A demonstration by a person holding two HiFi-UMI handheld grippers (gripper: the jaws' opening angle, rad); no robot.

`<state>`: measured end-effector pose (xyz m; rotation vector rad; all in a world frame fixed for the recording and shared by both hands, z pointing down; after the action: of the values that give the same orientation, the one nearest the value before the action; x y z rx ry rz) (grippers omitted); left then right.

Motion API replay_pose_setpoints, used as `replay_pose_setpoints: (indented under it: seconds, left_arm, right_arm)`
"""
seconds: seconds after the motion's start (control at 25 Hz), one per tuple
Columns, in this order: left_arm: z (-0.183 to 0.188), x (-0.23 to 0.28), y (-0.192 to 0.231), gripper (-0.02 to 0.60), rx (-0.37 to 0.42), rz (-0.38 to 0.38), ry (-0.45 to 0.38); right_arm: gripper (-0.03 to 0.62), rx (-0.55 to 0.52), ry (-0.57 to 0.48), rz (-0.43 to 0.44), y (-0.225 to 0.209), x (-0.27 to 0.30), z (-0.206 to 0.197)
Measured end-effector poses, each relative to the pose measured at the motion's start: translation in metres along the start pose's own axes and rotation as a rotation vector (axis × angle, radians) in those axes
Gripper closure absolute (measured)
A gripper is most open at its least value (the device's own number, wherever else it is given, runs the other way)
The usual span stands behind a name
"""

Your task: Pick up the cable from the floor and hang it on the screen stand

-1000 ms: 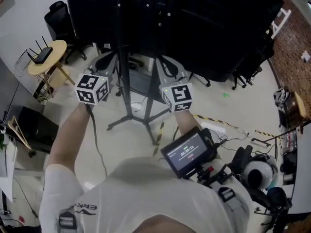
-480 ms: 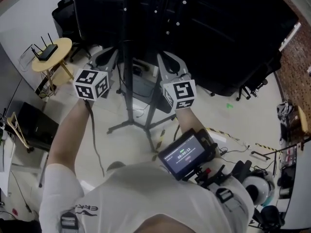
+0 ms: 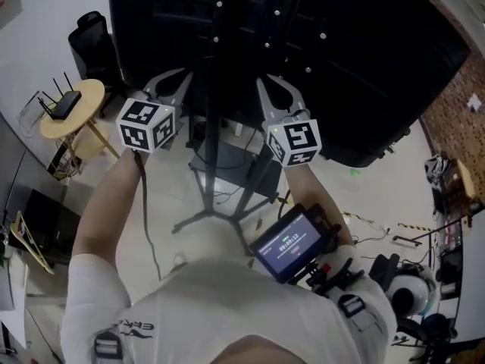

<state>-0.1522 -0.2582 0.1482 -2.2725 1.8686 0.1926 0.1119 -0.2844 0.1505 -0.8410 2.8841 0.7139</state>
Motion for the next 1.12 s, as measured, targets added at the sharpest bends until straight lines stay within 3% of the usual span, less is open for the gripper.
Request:
replay_pose_setpoints:
  seconds: [0.32,0.56,1.12]
  left_arm:
    - [0.034,0.064,0.046,0.575,-0.030,-0.167,-0.041]
    - [0.049,0.095,0.058,0.575,-0.082,-0.259,-0.063]
    - [0.091,0.138,0.064,0.575,-0.143,-0.274,-0.063]
  right_arm:
    - [0.565,-0.029,-0.009,-0.144,-0.022,0.055,0.036]
    - [0.565,-0.069,0.002,-0.233,-0.031,0.070,0.052]
    - [0.565,-0.080,-0.052,-0.281,-0.074,0.102,0.087]
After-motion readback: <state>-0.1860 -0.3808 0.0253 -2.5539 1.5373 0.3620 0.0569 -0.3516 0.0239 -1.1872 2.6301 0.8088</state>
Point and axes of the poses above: the fingertips, and each gripper's own axes: x forward along the fingers, y to its left, z out of its top, the point moved 10 cm from there along -x, backward along the fingers, and after that the axes turned 15 degrees about z, right-handed, at the moved point
